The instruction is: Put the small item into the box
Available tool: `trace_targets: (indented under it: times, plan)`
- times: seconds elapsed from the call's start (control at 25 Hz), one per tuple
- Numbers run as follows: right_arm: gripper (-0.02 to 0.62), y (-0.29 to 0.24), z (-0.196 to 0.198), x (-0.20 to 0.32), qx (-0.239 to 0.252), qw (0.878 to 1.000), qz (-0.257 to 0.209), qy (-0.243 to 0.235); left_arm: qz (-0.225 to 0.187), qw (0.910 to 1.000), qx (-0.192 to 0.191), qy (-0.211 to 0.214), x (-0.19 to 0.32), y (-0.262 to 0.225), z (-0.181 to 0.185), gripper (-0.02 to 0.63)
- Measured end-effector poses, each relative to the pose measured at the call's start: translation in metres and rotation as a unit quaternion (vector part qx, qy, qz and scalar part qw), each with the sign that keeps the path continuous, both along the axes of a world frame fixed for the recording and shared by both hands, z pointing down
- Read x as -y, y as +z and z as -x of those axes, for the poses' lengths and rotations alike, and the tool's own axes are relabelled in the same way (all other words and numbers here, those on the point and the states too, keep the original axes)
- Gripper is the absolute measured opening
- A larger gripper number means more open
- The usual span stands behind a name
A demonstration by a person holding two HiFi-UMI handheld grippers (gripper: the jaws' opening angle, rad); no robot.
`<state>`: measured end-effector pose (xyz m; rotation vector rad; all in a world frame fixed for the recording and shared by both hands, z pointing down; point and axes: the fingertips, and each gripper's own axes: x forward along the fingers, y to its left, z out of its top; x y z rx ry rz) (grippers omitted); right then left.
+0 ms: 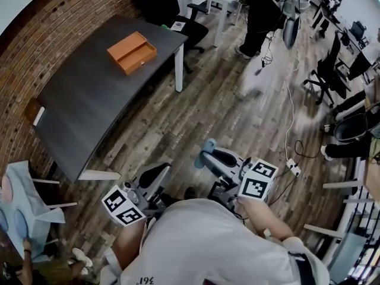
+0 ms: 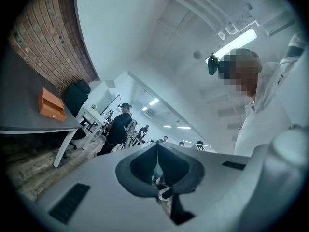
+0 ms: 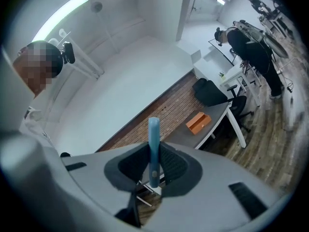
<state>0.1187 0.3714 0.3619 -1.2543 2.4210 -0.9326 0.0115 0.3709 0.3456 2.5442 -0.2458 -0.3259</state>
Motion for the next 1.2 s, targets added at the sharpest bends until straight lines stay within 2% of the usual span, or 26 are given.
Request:
trace_targets:
  times: [0.24,0.48,0.92,1.2]
  plan:
    - [0.08,0.009,0.001,0.009,0.014,1.0,0.015,-0.022,0.006,0.9998,0.007,-0.018,0.003,0.004,-0.001,0.012]
    - [0.08,0.015,0.01,0.036,0.014,0.999,0.027,-0.031,0.011,0.9996,0.004,-0.025,0.03,0.006,0.007,0.012]
    - [0.08,0.011,0.025,0.124,0.005,0.999,0.031,0.009,0.005,0.9998,-0.012,0.012,0.128,-0.003,0.021,0.012]
    - [0.08,0.012,0.05,0.181,-0.002,0.999,0.039,0.027,0.012,0.9994,-0.013,0.03,0.185,-0.003,0.046,0.012]
